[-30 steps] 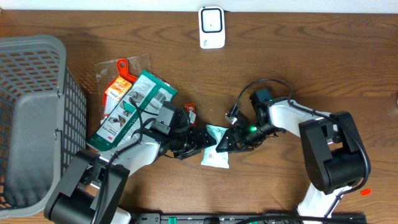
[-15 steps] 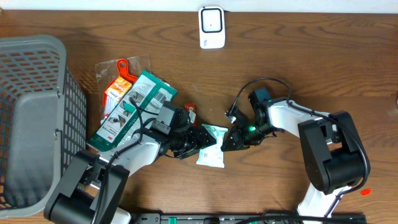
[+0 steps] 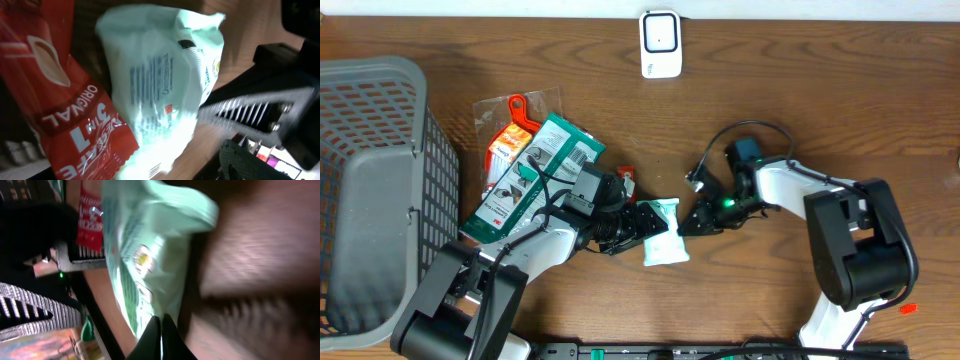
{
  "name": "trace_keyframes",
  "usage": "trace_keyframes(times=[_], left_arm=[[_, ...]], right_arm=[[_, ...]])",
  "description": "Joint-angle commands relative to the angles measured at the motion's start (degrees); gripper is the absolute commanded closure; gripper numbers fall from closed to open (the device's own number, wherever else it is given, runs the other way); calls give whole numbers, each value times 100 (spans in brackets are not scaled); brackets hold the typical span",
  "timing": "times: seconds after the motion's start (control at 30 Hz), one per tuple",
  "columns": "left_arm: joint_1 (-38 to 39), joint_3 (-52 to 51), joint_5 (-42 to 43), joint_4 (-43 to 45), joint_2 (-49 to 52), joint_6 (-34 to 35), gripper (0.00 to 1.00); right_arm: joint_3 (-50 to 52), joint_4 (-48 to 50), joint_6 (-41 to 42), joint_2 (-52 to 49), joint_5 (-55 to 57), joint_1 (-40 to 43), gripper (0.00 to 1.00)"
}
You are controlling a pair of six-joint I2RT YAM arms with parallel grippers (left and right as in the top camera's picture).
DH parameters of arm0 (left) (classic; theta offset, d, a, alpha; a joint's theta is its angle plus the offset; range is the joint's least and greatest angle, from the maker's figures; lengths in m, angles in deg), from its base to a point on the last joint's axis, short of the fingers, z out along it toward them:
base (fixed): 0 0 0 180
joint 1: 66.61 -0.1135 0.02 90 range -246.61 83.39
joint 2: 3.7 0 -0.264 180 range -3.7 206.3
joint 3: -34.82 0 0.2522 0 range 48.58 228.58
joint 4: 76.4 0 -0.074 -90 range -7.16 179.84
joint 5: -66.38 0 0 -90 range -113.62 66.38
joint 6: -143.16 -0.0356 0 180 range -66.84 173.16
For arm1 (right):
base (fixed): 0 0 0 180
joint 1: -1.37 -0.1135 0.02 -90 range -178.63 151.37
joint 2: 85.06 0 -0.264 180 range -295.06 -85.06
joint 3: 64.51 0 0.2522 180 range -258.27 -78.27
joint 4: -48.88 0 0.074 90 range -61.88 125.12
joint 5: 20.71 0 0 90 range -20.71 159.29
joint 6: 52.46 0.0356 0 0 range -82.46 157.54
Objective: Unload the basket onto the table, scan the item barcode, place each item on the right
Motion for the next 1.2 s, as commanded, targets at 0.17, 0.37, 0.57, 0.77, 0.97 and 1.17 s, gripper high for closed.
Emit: trace_keyframes(times=[0.17, 0.37, 0.57, 0.77, 0.97, 1.17], left_arm=[[-26, -129, -907, -129, 186, -17, 24], [-26, -129, -1034, -181, 186, -17, 24], [-33, -129, -1056, -881, 186, 153, 24], [-31, -129, -1099, -741, 195, 404, 24], [-31, -129, -1119, -387, 492, 837, 36], [-31, -127, -564, 557, 1150, 1117, 33]], right_arm=[[-599, -363, -48, -63, 664, 470, 99], [-1099, -826, -273, -59, 723, 476, 93], [-1091, -883, -492, -63, 728, 459, 40], [-1091, -905, -452, -66, 761, 452, 22], [-1091, -1029, -361, -66, 761, 424, 27], [-1091, -1095, -271, -66, 761, 428, 31]])
